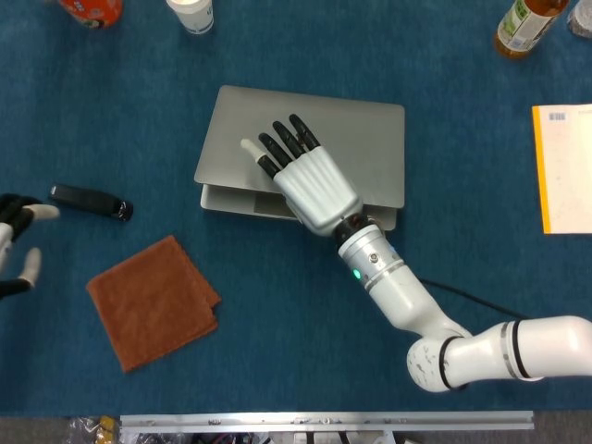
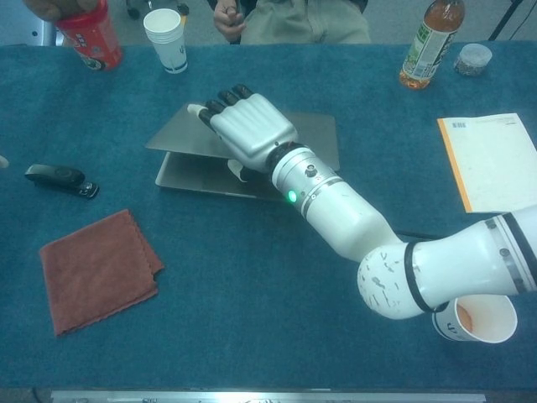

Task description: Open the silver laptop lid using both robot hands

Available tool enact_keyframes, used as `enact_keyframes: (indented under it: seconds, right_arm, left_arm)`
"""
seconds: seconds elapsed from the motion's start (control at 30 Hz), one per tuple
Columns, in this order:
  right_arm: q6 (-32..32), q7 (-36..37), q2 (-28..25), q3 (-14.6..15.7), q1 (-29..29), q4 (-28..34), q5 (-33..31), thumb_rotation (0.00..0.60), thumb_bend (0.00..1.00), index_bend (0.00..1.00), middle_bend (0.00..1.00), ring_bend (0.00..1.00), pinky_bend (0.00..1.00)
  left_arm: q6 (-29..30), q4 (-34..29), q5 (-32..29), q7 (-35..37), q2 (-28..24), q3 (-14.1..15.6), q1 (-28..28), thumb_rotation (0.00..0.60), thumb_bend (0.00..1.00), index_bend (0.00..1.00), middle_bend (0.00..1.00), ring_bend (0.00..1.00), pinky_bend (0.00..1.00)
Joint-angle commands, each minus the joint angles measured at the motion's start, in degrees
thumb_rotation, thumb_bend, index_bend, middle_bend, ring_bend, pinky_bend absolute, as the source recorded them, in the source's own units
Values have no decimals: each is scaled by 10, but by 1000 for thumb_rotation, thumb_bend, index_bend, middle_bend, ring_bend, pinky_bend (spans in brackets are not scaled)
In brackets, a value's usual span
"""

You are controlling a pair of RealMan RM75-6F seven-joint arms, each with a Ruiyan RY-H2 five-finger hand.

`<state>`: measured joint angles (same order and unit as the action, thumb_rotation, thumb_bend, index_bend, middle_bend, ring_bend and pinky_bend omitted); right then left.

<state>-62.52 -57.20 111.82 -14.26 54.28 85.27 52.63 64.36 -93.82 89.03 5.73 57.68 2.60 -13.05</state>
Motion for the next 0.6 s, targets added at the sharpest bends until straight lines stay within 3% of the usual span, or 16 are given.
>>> enact_keyframes:
  seconds: [0.03,0.3,0.6]
  right_arm:
    - [-3,-3,-2,-1,2,3,-3,600,383,54,129,0,48]
    - [-10,-7,-7,-1,8,5,-9,600,383,54,129,0,48]
    - [-13,-4,-7,-1,13,-1,-16,600,383,54,129,0,47]
  left_arm:
    - [-15,5,33,9,1,10,-23,420,553,226,161,121,132]
    - [-71,-5,83,-8,-7,25,-78,238,553,186,83,5,35]
    - [-164,-28,85,-38,-6,31,-146,193,552,127,15,0,0]
